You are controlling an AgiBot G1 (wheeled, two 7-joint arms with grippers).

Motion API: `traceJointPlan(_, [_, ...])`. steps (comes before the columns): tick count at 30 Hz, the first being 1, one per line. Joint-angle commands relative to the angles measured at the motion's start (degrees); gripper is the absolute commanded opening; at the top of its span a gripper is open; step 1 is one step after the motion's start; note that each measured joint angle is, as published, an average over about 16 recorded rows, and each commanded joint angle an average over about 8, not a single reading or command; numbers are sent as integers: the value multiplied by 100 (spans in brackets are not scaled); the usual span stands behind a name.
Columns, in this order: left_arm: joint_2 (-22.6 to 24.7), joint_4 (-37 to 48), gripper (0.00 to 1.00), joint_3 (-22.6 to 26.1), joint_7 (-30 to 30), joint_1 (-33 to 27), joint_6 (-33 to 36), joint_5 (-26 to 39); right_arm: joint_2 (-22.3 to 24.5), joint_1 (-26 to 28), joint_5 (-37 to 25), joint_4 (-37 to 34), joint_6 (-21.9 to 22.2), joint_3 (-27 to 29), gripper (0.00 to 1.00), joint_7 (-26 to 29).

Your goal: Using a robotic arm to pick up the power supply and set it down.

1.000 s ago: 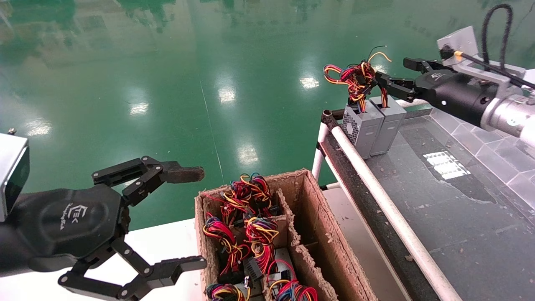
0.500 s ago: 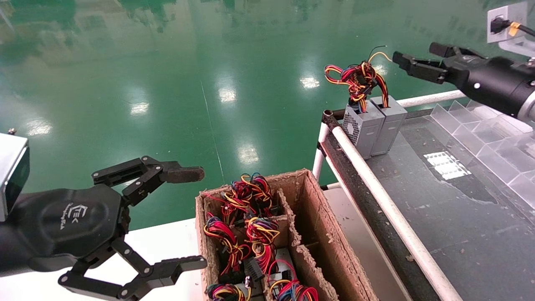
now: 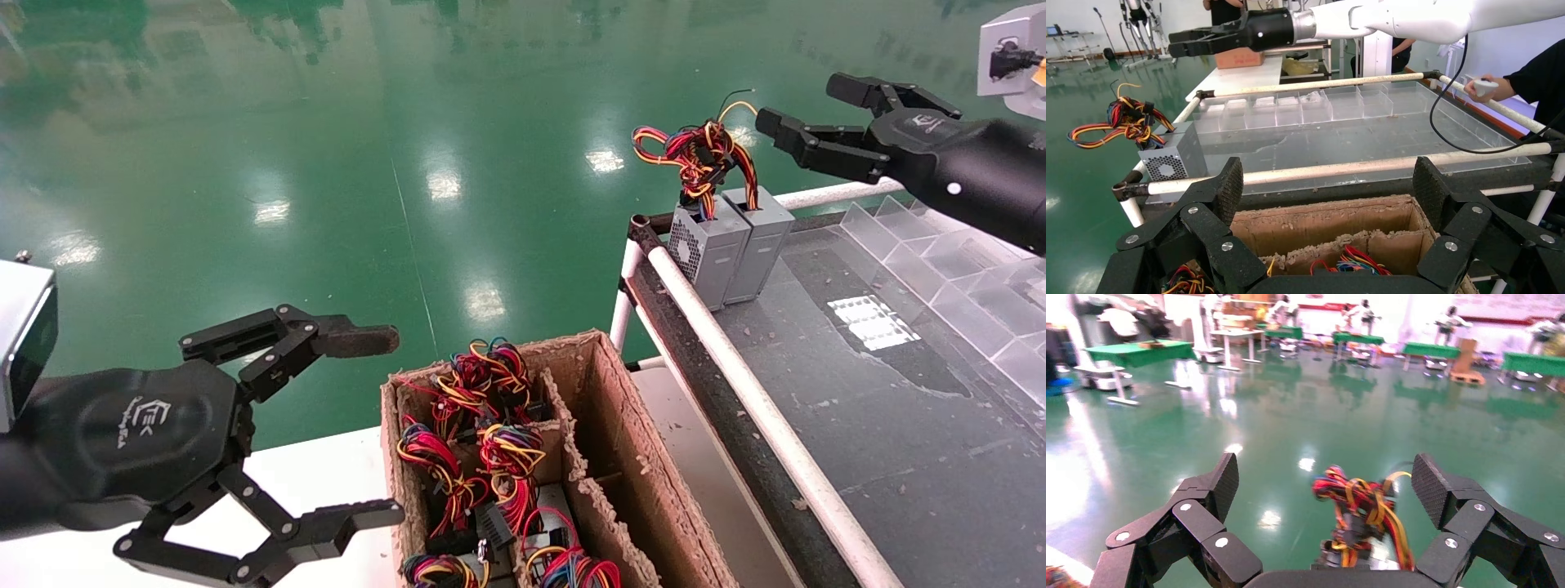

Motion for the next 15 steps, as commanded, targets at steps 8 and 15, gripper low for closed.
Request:
traceJointPlan(8, [0, 0, 100, 1, 0, 0, 0, 0, 335, -619, 367, 1160, -378, 14, 100, 351])
traceJointPlan(15, [0, 0, 100, 1, 0, 0, 0, -1, 558, -1033, 613, 1935, -631, 24, 100, 586])
